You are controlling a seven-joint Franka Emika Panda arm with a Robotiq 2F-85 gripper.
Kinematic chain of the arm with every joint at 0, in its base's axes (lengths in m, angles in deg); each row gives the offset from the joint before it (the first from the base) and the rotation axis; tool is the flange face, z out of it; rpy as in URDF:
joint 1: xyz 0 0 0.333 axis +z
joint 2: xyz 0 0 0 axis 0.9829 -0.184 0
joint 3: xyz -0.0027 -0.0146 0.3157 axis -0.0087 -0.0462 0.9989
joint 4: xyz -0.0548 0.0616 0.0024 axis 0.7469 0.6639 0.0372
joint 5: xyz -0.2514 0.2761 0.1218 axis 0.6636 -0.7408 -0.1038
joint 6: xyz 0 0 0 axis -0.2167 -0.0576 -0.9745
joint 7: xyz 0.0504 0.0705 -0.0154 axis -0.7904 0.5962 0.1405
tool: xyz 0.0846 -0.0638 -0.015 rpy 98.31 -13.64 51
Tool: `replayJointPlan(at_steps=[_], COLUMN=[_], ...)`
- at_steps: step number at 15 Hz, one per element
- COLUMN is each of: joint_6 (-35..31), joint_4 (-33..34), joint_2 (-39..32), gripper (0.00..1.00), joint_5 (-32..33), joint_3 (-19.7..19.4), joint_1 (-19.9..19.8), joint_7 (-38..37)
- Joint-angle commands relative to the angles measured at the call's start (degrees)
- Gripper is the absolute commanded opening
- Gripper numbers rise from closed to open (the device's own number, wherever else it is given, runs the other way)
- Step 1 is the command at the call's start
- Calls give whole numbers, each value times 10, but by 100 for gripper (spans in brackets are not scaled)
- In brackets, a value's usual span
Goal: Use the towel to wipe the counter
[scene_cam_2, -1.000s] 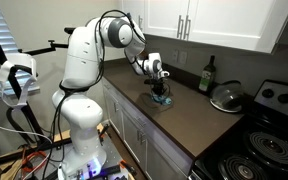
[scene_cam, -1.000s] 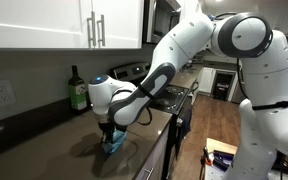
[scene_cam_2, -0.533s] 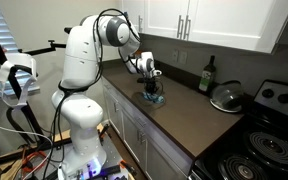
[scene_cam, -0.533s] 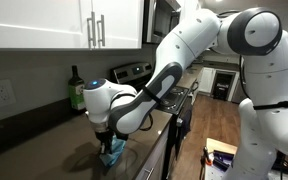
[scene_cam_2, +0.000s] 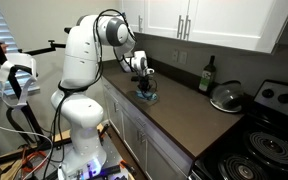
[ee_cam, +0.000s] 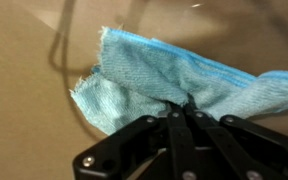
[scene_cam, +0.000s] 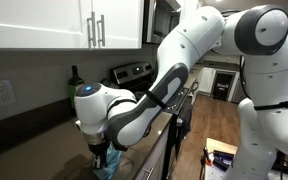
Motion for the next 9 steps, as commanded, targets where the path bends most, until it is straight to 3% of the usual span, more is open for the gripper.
replayJointPlan(at_steps=[1,5,6,9], joint_6=[16,48,54,69], joint_4=[7,12,13,15], joint_2=[-14,-8,-5,1], gripper=[3,7,30,38], joint_5=[-6,-5,-5,-7], joint_3=[9,9,9,11], joint_1=[12,20,21,21], joint_7=[4,0,-1,1])
